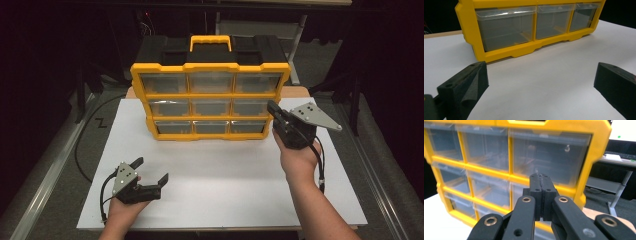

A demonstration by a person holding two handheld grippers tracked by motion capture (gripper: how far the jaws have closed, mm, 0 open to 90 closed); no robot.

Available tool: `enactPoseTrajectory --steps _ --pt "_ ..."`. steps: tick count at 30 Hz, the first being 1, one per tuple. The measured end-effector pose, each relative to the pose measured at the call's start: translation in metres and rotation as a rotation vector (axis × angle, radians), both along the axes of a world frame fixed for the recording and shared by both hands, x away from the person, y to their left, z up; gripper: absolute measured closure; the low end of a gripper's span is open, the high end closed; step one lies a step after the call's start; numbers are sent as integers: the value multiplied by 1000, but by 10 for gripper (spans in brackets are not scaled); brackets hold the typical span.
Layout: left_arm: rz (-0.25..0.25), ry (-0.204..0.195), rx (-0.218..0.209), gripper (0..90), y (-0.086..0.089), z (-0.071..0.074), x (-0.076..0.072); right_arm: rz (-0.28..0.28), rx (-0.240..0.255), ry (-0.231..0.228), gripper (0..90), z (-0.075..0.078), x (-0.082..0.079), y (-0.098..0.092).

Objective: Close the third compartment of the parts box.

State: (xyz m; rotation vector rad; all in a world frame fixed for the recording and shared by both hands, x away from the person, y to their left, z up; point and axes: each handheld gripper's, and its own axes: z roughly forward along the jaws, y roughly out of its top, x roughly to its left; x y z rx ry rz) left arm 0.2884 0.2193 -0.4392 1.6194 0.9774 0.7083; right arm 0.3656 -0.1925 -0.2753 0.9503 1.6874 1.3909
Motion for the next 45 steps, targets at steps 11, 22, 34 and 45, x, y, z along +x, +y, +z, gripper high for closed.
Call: enactPoseTrajectory --steps 11,22,34,45 --pt "0 3 2 4 1 -1 1 -9 -17 102 900 -67 -13 -28" --pt "-6 16 16 4 0 -3 3 -47 -28 219 900 -129 -26 -62" --pt "22 35 17 4 0 -6 5 -14 -7 228 874 -139 -41 -73" --pt "10 39 12 4 1 -5 3 -28 -41 289 422 -154 -27 -75"
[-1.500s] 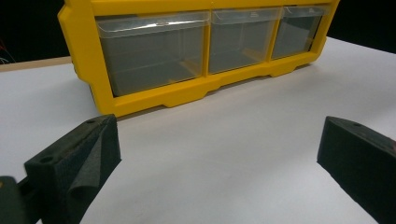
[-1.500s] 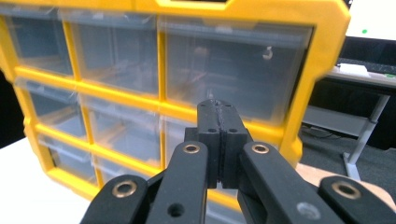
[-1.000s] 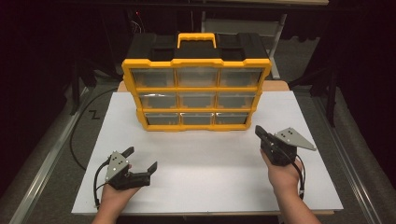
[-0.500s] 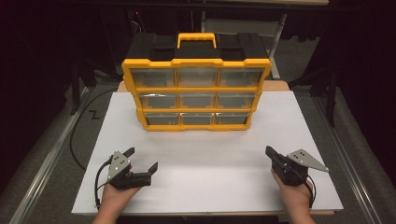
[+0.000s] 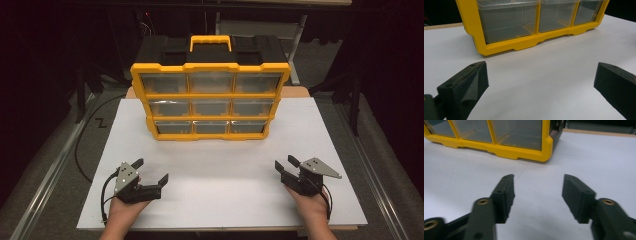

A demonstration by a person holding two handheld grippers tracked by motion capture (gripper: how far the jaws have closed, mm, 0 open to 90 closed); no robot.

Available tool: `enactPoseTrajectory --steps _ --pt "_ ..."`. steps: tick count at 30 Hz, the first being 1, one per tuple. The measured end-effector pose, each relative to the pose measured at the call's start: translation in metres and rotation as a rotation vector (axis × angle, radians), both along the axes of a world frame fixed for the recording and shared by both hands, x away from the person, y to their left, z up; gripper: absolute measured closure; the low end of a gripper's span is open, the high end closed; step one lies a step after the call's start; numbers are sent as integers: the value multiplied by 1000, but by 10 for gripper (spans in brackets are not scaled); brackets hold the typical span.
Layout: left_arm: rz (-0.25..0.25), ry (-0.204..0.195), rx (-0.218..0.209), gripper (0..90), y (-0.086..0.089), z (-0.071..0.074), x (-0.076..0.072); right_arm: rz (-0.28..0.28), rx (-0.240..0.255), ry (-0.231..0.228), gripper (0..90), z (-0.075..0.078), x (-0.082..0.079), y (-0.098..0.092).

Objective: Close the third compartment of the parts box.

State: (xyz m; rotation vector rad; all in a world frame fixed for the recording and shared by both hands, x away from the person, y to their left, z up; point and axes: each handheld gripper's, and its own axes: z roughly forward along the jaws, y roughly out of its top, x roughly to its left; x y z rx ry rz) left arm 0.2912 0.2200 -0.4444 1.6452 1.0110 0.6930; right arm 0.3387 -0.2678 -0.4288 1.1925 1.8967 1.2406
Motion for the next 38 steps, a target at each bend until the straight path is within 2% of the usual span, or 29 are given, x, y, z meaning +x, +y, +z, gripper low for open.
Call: enactPoseTrajectory --steps 2,3,6,9,10,12,13,14,15,16,17,19,21,23,27,38 --pt "-2 -1 0 4 0 0 0 -2 -4 2 387 -1 0 0" --pt "-8 0 -2 4 0 0 0 1 -5 -2 314 -1 1 0" --pt "-9 0 0 4 0 0 0 15 20 9 181 -1 2 1" --pt "-9 0 -2 4 0 0 1 22 32 9 127 -1 1 2" --pt "-9 0 -2 4 0 0 1 26 41 7 31 1 0 3" --pt "-6 0 -4 4 0 1 0 31 57 11 8 2 -1 4" --pt "-2 -1 -6 4 1 1 0 39 98 -11 8 7 -6 2" --pt "-2 -1 -6 4 1 1 0 39 98 -11 8 7 -6 2" --pt "3 0 -8 4 2 1 0 41 105 -42 8 11 -10 2" --pt "3 0 -8 4 2 1 0 41 105 -42 8 11 -10 2" --pt "6 3 -8 4 3 1 1 49 97 -63 8 12 -13 1" --pt "6 6 -7 4 3 1 1 50 91 -67 8 11 -12 0" --pt "12 8 -1 4 2 0 1 25 75 -60 8 6 -9 0" --pt "10 4 -4 4 1 1 1 23 77 -45 8 4 -7 -2" --pt "9 4 -10 4 3 1 0 11 97 -55 8 5 -8 -6" --pt "14 7 -6 4 2 1 1 20 84 -49 8 4 -7 -3"
